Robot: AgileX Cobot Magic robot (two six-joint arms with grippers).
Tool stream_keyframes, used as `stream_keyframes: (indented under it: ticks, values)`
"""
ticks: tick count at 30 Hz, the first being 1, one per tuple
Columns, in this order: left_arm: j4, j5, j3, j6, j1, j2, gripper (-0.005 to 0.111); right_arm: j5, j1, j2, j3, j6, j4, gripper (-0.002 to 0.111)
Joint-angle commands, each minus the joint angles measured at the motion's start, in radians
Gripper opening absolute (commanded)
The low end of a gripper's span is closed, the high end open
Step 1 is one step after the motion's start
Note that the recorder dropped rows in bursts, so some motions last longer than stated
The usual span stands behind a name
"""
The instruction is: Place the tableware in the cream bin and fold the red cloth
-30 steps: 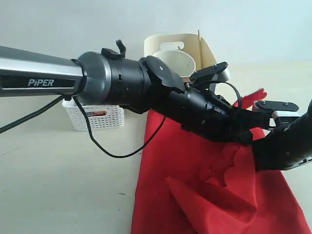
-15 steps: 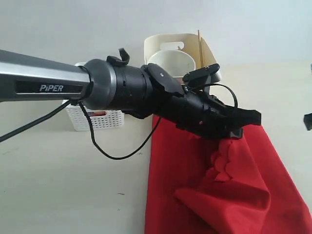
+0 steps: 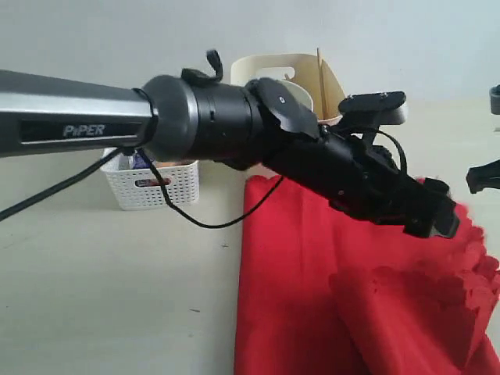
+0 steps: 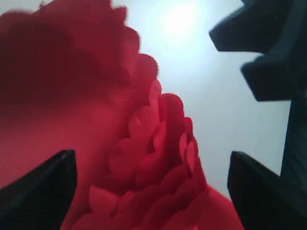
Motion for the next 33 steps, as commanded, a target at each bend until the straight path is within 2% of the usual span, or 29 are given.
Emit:
stream_keyframes:
  ticks: [1,3,4,7,12,21,25,29,33]
  values:
    - [0.413,0.152,-0.010,-0.255,0.041,-0.109,0.081,-0.035,-0.002,-0.005,-0.007,-0.098,0.109,0.000]
    - [0.629,0.264,0.000,-0.401,0.064,-0.163,0.081,-0.047,-0.002,-0.005,-0.007,-0.205,0.224,0.000]
    - [0.669,0.296,0.015,-0.414,0.071,-0.181,0.080,-0.048,-0.002,-0.005,-0.007,-0.261,0.280,0.000]
    - [0.684,0.359,0.089,-0.412,0.089,-0.220,0.078,-0.040,-0.002,-0.002,-0.005,-0.439,0.471,0.000]
    - [0.626,0.376,0.185,-0.401,0.093,-0.224,0.078,-0.035,-0.002,0.045,0.005,-0.618,0.657,0.003]
    - [0.216,0.350,0.257,-0.255,0.087,-0.139,0.078,-0.049,0.000,0.158,0.005,-0.631,0.663,0.007]
    - [0.108,0.346,0.256,-0.186,0.060,-0.075,0.078,-0.072,0.000,0.160,0.005,-0.629,0.663,0.007]
    - [-0.079,0.368,0.256,0.020,0.018,-0.037,0.078,-0.095,0.000,0.160,0.005,-0.598,0.624,0.007]
    - [-0.295,0.517,0.256,0.268,-0.030,-0.039,0.078,-0.127,0.000,0.158,0.005,-0.466,0.493,0.007]
